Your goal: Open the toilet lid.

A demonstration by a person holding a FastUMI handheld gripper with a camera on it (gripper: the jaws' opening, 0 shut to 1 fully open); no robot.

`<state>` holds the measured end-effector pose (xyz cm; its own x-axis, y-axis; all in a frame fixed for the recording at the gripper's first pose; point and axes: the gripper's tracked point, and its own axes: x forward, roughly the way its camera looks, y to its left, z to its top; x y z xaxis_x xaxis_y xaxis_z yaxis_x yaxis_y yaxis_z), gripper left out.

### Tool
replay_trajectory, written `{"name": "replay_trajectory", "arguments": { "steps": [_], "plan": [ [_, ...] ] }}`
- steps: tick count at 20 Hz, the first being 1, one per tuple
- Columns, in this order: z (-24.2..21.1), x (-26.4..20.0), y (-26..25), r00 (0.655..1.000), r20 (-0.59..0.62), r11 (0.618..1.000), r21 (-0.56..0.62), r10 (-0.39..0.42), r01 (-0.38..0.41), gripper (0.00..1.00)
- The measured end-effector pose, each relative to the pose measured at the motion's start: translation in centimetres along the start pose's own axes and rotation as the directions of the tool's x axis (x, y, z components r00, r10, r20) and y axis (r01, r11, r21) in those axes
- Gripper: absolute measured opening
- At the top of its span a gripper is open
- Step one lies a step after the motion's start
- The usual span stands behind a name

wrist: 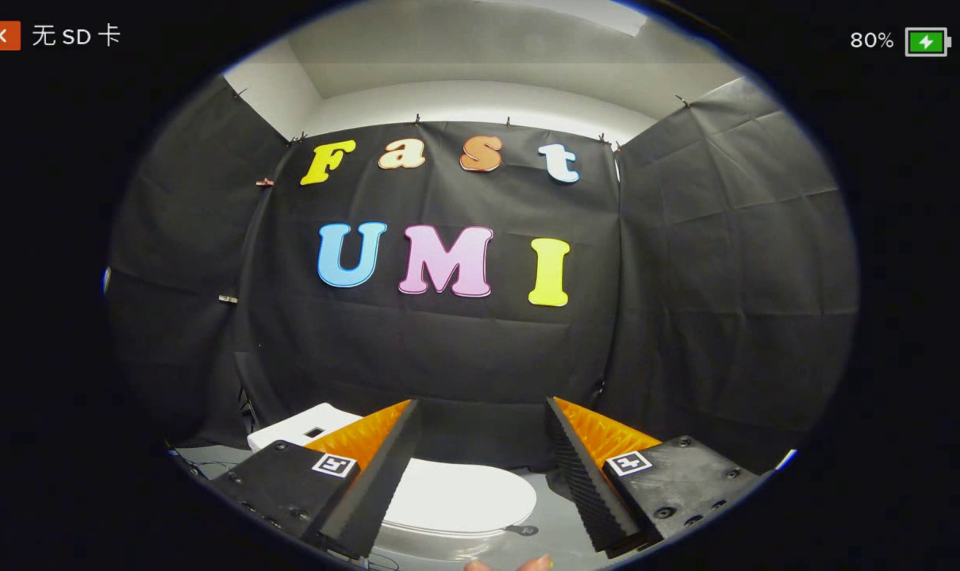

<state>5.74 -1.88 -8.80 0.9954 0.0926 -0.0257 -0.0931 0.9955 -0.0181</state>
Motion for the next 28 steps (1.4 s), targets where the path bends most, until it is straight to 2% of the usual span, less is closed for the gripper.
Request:
{"name": "replay_trajectory", "arguments": {
  "steps": [5,9,12,17,22,26,28],
  "plan": [
    [-6.0,2.4,-1.4,0.992,-0.107,0.996,0.056,0.070,-0.064,0.98],
    [-12.2,4.3,-3.8,0.967,-0.221,0.979,0.187,0.122,-0.081,0.99],
    [-17.9,5.7,-5.9,0.935,-0.319,0.952,0.302,0.158,-0.057,0.99],
    [-27.5,7.5,-8.9,0.861,-0.459,0.888,0.459,0.221,0.017,0.99],
    [-37.3,9.1,-11.2,0.761,-0.585,0.801,0.579,0.280,0.151,0.99],
    [-42.7,9.6,-12.4,0.712,-0.621,0.727,0.647,0.327,0.230,0.99],
    [-44.7,10.0,-12.9,0.699,-0.627,0.690,0.673,0.343,0.266,0.99]
  ]
}}
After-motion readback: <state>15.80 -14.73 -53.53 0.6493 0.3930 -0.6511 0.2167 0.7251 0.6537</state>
